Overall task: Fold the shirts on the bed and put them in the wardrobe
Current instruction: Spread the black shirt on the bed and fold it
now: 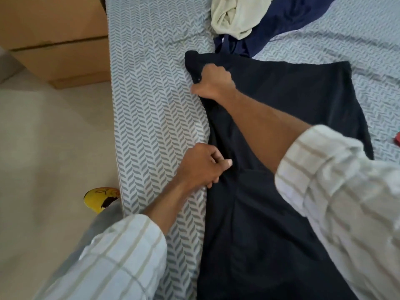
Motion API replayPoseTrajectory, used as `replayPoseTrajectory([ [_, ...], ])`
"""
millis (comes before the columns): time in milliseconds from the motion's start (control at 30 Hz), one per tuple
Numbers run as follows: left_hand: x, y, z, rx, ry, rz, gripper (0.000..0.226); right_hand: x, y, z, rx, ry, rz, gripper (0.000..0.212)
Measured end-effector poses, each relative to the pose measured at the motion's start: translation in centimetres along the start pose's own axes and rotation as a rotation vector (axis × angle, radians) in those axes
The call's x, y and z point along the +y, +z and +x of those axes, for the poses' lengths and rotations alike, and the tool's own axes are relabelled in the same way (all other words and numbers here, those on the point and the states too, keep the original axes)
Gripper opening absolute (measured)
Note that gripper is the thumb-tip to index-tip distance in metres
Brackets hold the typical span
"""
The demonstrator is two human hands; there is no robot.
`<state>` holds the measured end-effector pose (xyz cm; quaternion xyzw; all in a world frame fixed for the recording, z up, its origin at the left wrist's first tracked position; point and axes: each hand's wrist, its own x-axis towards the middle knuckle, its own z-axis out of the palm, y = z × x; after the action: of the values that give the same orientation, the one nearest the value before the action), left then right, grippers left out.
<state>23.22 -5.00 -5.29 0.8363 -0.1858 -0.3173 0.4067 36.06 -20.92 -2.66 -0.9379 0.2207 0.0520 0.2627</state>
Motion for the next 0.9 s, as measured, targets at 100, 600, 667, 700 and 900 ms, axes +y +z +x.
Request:
replayPoseTrajectory([
  [100, -0.2, 0.0, 0.7, 0.001, -0.031, 0.025, 0.029, -1.0, 0.3, 3.0, 0.042, 0.051, -0.079, 0.031],
  [600, -1.4, 0.3, 0.1, 0.122, 0.229, -0.09, 0.006, 8.9, -2.9, 3.3, 0.191, 0.441, 0.747, 0.027],
  [667, -1.6, 0.3, 0.1, 0.132, 0.256, -0.129, 0.007, 8.9, -3.1, 3.5, 0.222, 0.426, 0.763, 0.024],
  [700, -1.7, 0.4, 0.2, 0.137, 0.265, -0.142, 0.01, 8.8, -3.3, 3.5, 0.255, 0.411, 0.812, 0.02],
  [900, -1.7, 0.3, 0.1, 0.135, 0.178, -0.186, 0.031, 9.8, -3.2, -1.1, 0.2, 0.447, 0.586, 0.047],
])
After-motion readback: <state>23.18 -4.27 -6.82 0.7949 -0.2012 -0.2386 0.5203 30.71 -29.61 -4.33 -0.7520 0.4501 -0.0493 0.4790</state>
